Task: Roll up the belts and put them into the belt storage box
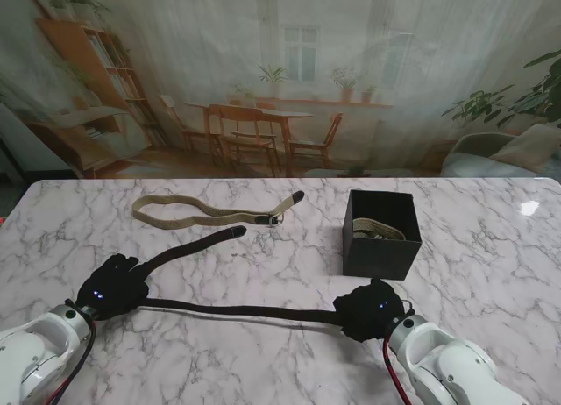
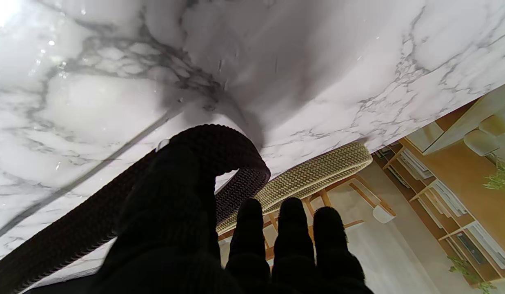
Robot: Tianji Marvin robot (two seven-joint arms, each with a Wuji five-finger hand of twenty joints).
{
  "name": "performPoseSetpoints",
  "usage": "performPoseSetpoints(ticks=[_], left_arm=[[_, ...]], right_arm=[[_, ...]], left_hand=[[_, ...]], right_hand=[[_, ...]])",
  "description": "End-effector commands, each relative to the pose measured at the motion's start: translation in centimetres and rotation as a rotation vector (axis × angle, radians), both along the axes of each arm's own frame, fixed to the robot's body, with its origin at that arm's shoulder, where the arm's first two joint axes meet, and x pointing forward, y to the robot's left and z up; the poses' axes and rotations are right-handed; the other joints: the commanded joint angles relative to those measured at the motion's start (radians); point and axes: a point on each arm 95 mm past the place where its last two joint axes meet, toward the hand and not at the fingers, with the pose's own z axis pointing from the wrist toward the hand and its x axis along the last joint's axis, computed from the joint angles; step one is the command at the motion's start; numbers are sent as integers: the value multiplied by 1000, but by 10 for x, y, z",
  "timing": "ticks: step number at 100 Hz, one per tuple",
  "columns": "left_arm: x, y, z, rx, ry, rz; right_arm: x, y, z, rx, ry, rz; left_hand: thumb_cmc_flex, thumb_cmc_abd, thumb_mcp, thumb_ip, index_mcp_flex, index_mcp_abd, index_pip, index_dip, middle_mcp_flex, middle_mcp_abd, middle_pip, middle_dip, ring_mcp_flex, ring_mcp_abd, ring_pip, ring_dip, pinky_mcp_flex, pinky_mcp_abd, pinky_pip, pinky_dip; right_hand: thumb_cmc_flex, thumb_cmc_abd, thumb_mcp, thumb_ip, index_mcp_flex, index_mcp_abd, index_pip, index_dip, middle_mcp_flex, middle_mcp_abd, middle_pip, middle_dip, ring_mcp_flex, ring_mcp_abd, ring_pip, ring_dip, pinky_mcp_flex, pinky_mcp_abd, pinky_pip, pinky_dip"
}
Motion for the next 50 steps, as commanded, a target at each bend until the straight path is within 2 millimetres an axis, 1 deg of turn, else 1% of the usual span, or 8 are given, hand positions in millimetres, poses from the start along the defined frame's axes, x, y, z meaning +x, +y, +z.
performPoseSetpoints(ticks=[1,14,24,29,34,36,44,50], left_arm=[[1,3,-3,18,18,12],[1,3,-3,27,20,13],[0,3,-2,33,18,16],[0,4,-2,35,15,16],[0,4,-2,36,11,15],[0,4,-1,35,9,15],[0,5,0,35,3,12],[0,5,0,35,2,9]], right_arm=[[-1,-7,-7,-34,15,-19],[-1,-12,-9,-74,5,-29],[0,-17,-10,-116,-16,-31],[1,-19,-10,-130,-35,-32],[2,-21,-11,-136,-73,-29],[2,-21,-12,-137,-89,-26],[4,-23,-13,-136,-139,-18],[5,-24,-14,-135,-152,-14]], left_hand=[[67,6,6,-6,77,51,36,28,13,25,-13,13,8,11,-9,13,-6,22,6,21],[67,7,6,-6,77,49,33,27,16,26,-14,14,9,12,-9,14,-6,24,5,21],[67,7,6,-5,77,48,32,28,18,28,-14,14,9,14,-10,14,-8,24,3,21],[67,8,7,-5,77,48,31,28,19,28,-15,15,9,14,-10,15,-8,26,2,21],[66,9,6,-5,76,48,30,28,19,28,-15,15,8,15,-10,15,-9,26,1,21],[67,8,7,-5,76,48,30,28,20,27,-15,15,8,15,-10,15,-9,25,1,21],[66,9,6,-6,75,46,29,28,21,28,-15,15,8,16,-10,15,-9,28,0,21],[66,9,6,-6,75,45,28,27,21,31,-15,16,8,17,-10,16,-9,27,-1,21]], right_hand=[[-4,-36,6,19,7,-44,-5,11,-15,20,-1,-2,-19,0,-36,6,-19,32,-9,8],[-11,-63,10,19,15,-55,-5,11,-44,22,-15,-6,-36,0,-48,6,-30,32,-19,9],[-41,-117,36,16,33,-66,6,52,-69,20,-9,5,-43,-1,-53,13,-39,37,-27,16],[-49,-144,40,8,36,-71,20,108,-85,17,18,33,-48,0,-40,31,-39,37,-28,23],[-22,-171,23,3,27,-112,82,192,-100,5,76,85,-45,-7,-13,59,-33,37,-22,33],[-2,-181,34,3,28,-143,120,218,-92,-7,113,112,-31,-13,10,75,-24,37,-15,38],[19,-192,81,-3,30,-165,147,224,-86,-15,153,147,-17,-21,37,95,-15,38,-6,45],[25,-189,120,-9,34,-177,154,214,-81,-19,149,167,-18,-24,36,98,-14,36,-7,46]])
